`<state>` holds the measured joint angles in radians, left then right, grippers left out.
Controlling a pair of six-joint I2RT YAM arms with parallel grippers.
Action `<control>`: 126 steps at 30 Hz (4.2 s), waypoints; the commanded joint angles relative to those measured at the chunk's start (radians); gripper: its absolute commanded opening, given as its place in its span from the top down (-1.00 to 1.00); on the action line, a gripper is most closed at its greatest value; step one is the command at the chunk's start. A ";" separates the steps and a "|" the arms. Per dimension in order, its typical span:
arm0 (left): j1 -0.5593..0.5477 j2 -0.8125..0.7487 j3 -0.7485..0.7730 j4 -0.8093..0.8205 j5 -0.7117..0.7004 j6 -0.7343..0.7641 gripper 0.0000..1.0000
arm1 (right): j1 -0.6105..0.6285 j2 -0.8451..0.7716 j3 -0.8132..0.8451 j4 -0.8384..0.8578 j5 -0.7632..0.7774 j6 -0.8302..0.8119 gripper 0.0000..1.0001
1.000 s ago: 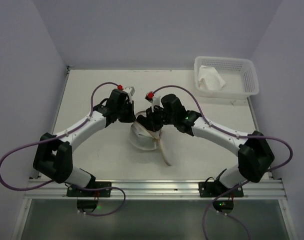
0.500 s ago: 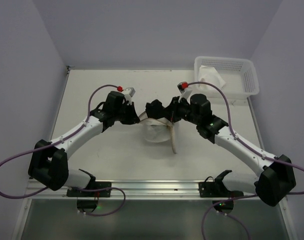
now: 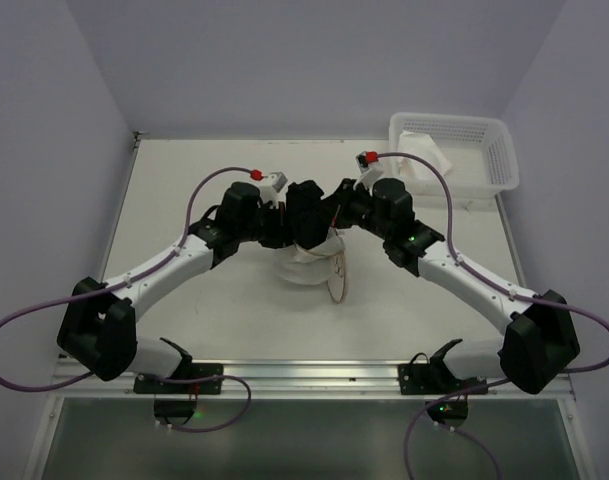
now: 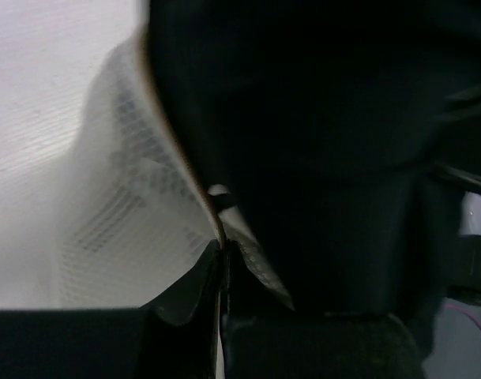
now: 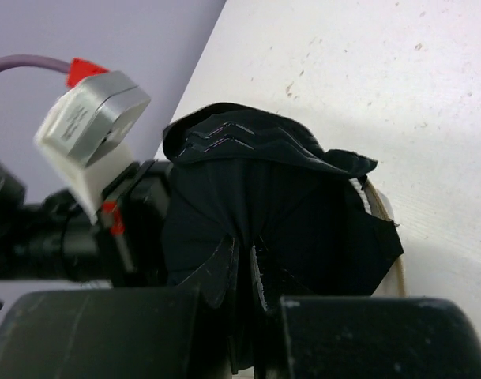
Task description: Unzip the laundry bag and remove the bra
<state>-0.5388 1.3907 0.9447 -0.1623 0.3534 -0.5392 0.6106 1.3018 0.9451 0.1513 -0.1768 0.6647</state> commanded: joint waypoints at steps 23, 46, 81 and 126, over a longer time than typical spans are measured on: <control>0.051 0.041 -0.017 0.014 -0.156 -0.021 1.00 | -0.280 -0.064 0.536 -0.390 0.105 -0.194 1.00; 0.057 0.014 -0.043 -0.016 -0.126 -0.012 1.00 | -0.822 0.675 0.948 -0.394 0.338 -0.148 0.99; 0.085 -0.018 -0.020 -0.215 -0.347 0.125 1.00 | -0.407 0.099 0.100 -0.401 -0.053 0.058 -0.92; 0.132 -0.098 -0.141 -0.275 -0.358 0.134 1.00 | -0.084 0.398 -0.032 -0.394 0.183 0.127 0.20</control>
<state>-0.4145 1.2861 0.8234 -0.4755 -0.0223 -0.3866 0.5232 1.6619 0.8963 -0.2543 -0.0162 0.7898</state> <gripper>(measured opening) 0.009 0.434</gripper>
